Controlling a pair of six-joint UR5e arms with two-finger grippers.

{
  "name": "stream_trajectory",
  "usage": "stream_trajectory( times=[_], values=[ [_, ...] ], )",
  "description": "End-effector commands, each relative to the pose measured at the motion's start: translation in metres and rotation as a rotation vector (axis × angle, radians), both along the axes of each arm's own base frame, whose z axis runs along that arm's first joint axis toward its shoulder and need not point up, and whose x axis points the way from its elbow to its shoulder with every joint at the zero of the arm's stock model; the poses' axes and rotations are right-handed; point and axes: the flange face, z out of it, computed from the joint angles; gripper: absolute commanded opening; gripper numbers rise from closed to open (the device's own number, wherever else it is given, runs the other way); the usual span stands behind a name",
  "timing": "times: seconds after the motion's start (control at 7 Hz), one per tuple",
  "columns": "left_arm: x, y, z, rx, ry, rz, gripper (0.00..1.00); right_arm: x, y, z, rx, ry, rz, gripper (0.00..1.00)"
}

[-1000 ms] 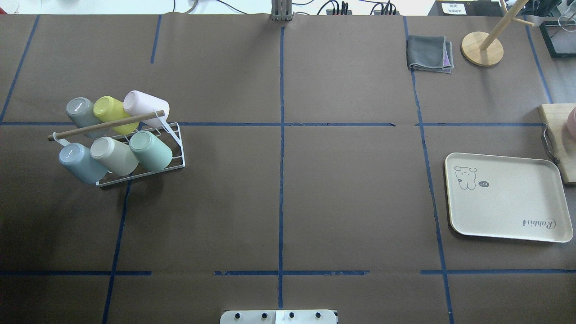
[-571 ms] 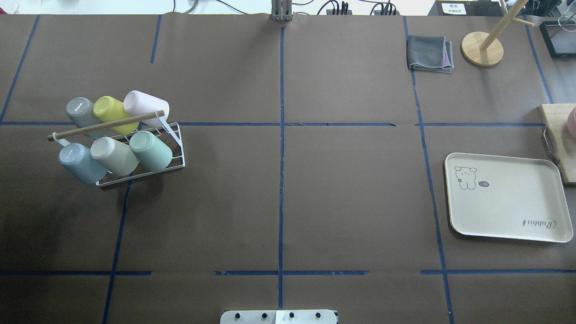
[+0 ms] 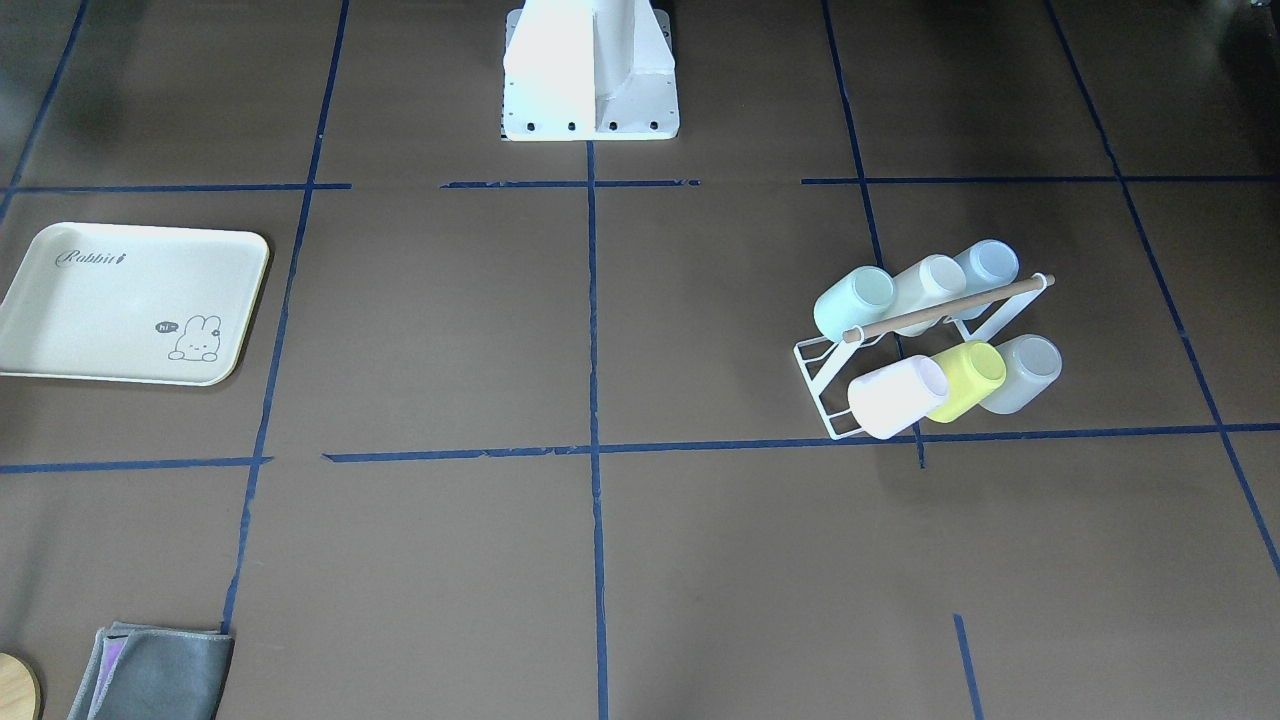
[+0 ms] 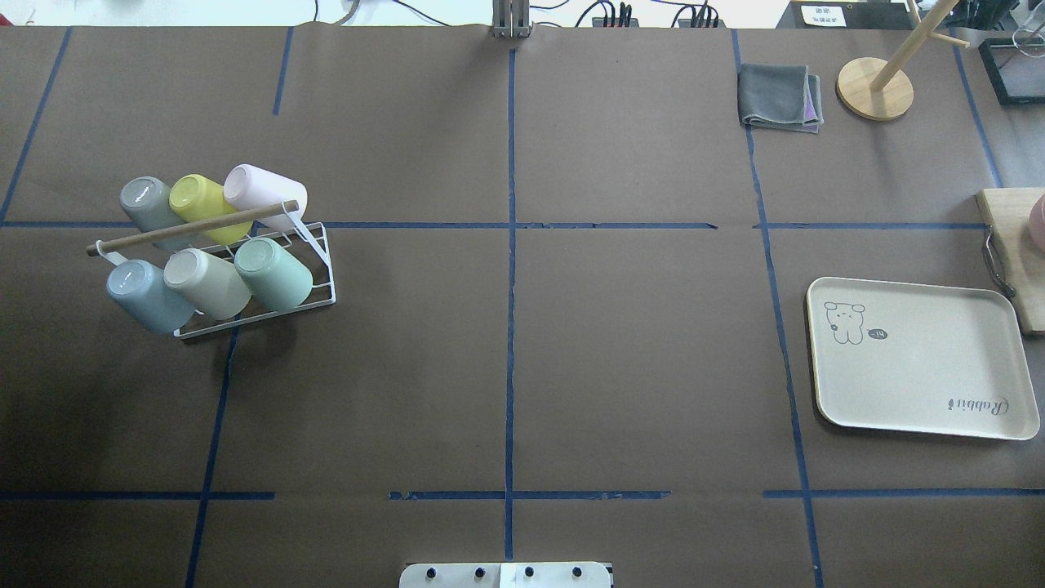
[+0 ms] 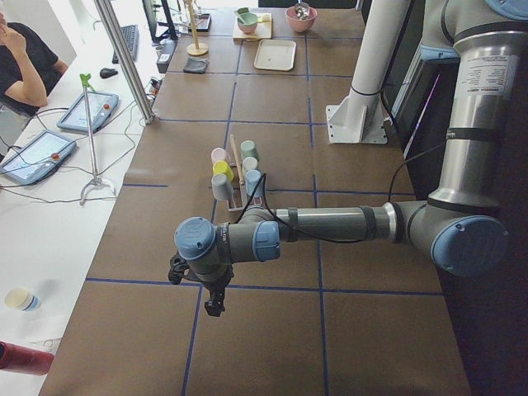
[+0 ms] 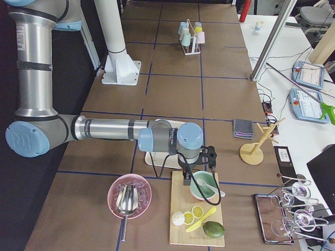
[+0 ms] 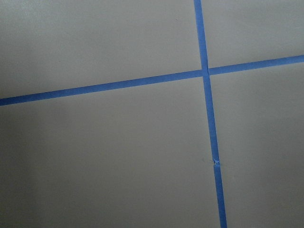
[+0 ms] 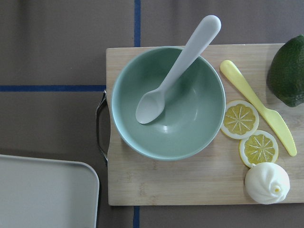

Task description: Pick up and place green cup on tray

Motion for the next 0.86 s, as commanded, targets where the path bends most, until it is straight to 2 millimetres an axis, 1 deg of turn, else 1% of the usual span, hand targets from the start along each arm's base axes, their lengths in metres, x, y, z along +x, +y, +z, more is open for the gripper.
stream_trajectory(
  times=[0.0, 0.29, 0.43, 0.57, 0.71],
  values=[
    [-0.001, 0.0, -0.003, 0.007, -0.001, -0.003, 1.0, -0.002, 0.004, 0.002, -0.003, -0.002, -0.001, 1.0],
    [-0.002, 0.0, -0.004, 0.009, -0.001, -0.004, 1.0, -0.007, -0.01, -0.01, -0.023, -0.038, 0.022, 1.0],
    [-0.002, -0.001, -0.005, 0.012, -0.001, -0.004, 1.0, -0.011, -0.005, -0.008, -0.047, -0.076, 0.036, 1.0],
    [-0.003, 0.0, -0.007, 0.013, -0.001, -0.006, 1.0, -0.035, -0.001, -0.022, -0.092, -0.079, 0.073, 1.0],
    [-0.003, 0.0, -0.008, 0.016, -0.001, -0.006, 1.0, -0.061, 0.01, -0.03, -0.077, -0.081, 0.11, 1.0]
  ],
)
